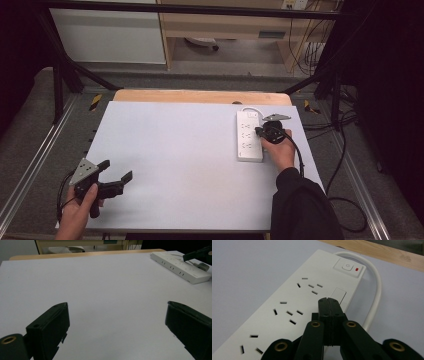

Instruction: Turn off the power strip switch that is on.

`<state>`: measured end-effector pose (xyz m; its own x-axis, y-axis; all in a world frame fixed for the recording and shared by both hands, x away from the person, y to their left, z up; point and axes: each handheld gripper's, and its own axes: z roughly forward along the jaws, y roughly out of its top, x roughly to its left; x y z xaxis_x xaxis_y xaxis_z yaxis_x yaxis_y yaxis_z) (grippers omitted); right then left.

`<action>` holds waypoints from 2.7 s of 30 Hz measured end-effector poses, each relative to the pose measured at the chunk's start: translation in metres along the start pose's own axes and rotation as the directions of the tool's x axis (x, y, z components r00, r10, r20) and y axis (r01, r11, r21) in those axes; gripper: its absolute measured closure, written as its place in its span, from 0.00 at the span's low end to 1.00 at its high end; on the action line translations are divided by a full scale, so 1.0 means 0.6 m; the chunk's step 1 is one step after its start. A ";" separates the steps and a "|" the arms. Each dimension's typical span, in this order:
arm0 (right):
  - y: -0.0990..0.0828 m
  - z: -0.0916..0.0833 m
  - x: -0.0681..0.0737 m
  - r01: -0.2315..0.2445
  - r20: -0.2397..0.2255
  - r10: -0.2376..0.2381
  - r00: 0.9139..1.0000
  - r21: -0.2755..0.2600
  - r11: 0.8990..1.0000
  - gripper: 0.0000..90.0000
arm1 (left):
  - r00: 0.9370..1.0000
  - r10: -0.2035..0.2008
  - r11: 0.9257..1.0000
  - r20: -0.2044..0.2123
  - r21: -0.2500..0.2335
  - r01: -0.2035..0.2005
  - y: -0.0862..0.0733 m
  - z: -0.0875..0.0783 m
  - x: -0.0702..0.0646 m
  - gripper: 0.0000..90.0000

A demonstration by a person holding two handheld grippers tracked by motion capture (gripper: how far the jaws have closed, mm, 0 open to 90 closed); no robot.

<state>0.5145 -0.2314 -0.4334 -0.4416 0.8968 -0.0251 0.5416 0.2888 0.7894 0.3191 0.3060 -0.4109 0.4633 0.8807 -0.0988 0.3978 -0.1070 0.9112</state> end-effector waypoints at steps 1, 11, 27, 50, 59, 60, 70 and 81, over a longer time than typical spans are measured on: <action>0.000 0.000 0.000 -0.001 -0.001 0.001 1.000 0.000 1.000 1.00 | 1.000 0.000 1.000 0.000 0.000 0.000 0.000 0.000 0.000 0.06; -0.004 -0.002 -0.001 -0.004 0.002 0.004 1.000 -0.007 1.000 1.00 | 1.000 0.001 1.000 -0.001 0.001 -0.001 0.000 0.000 0.000 0.06; -0.006 -0.002 0.000 -0.022 0.007 0.022 1.000 -0.012 1.000 1.00 | 1.000 0.001 1.000 0.000 0.000 -0.001 0.000 0.000 -0.001 0.06; -0.008 0.001 -0.002 -0.033 0.012 0.033 0.999 -0.007 0.999 1.00 | 1.000 -0.001 1.000 0.000 -0.002 0.001 0.000 0.000 -0.001 0.06; -0.007 0.001 -0.002 -0.036 0.011 0.037 0.999 -0.007 0.999 1.00 | 1.000 0.000 1.000 -0.001 -0.003 0.000 0.000 0.000 0.000 0.06; -0.007 0.001 -0.002 -0.036 0.011 0.036 0.999 -0.008 0.999 1.00 | 1.000 0.000 1.000 -0.001 -0.004 0.000 0.000 0.000 -0.001 0.06; -0.003 -0.004 -0.001 -0.033 0.008 0.033 0.999 -0.030 0.999 1.00 | 1.000 -0.001 1.000 -0.001 -0.002 0.001 0.000 0.000 0.000 0.06; 0.003 -0.014 -0.002 -0.050 0.002 0.050 0.999 -0.053 0.997 0.97 | 1.000 0.002 1.000 -0.002 0.001 -0.002 0.000 0.000 0.000 0.06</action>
<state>0.5101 -0.2347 -0.4266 -0.4126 0.9108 0.0137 0.5245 0.2252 0.8211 0.3190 0.3061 -0.4107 0.4627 0.8813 -0.0958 0.3971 -0.1094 0.9112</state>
